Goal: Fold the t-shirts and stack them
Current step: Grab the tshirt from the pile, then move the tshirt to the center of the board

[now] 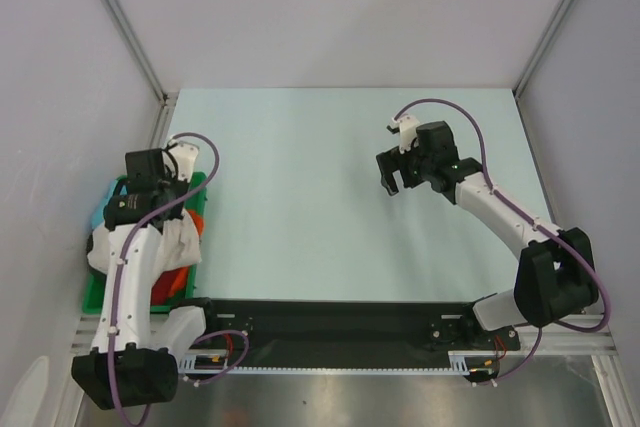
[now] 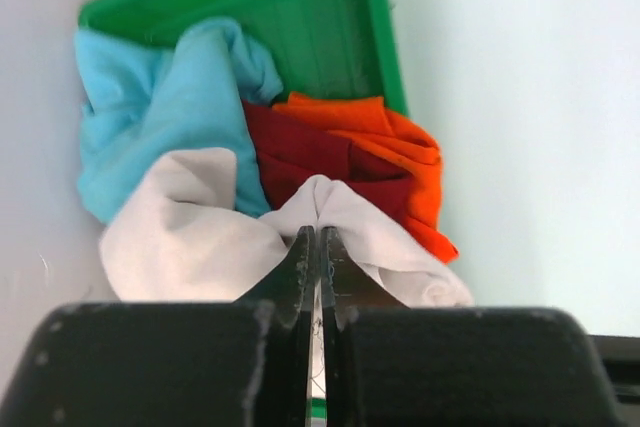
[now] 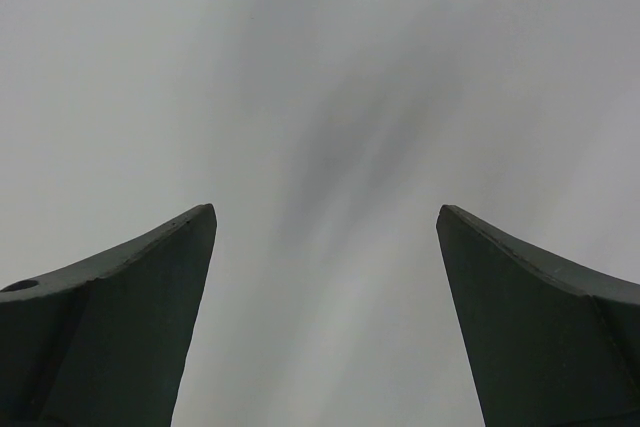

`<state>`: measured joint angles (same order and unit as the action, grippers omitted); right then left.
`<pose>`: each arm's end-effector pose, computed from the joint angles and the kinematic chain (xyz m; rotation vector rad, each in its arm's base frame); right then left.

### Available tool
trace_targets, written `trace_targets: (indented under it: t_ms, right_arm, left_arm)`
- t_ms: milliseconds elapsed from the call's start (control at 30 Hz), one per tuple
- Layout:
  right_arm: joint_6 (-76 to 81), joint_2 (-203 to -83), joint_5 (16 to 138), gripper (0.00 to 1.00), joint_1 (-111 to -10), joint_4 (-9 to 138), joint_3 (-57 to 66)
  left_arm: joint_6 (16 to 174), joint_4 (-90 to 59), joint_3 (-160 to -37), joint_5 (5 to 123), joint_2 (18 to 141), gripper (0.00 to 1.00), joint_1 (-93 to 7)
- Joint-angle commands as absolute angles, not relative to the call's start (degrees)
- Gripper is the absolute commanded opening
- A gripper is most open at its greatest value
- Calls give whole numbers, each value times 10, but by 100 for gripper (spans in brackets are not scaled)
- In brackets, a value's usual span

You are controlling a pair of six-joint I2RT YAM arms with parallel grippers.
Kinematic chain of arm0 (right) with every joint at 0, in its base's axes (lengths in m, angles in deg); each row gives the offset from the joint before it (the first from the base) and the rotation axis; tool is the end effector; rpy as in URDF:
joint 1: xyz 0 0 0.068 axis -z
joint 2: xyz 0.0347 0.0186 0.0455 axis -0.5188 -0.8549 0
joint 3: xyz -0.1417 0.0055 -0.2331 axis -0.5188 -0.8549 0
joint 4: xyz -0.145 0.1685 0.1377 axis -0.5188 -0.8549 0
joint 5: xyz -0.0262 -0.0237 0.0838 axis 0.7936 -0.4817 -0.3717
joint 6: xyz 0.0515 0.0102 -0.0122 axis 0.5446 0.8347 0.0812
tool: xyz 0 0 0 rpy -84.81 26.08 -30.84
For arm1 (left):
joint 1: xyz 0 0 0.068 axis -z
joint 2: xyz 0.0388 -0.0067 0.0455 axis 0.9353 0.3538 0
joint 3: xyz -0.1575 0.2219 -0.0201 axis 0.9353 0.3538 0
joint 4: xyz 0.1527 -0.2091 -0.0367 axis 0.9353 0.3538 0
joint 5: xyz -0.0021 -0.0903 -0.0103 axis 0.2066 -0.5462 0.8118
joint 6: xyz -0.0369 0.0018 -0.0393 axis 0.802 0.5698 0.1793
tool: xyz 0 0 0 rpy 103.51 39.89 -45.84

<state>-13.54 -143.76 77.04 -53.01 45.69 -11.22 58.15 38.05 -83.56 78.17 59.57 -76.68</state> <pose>0.2901 0.1212 0.2676 -0.6832 2.1908 0.2716 0.1809 0.0274 0.3148 0.3427 2.4473 0.3819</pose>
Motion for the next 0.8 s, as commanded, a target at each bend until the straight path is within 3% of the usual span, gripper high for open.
trace_targets:
  t_ms: [0, 400, 767]
  right_arm:
    - [-162, -1403, 785, 100, -531, 499, -103]
    - [-188, -1373, 781, 100, -528, 509, -67]
    - [-155, -1357, 798, 100, -468, 503, -56]
  left_arm:
    - [577, 392, -919, 669, 589, 0, -742]
    - [602, 413, -1227, 625, 683, 0, -698]
    - [586, 398, -1409, 617, 856, 0, -494]
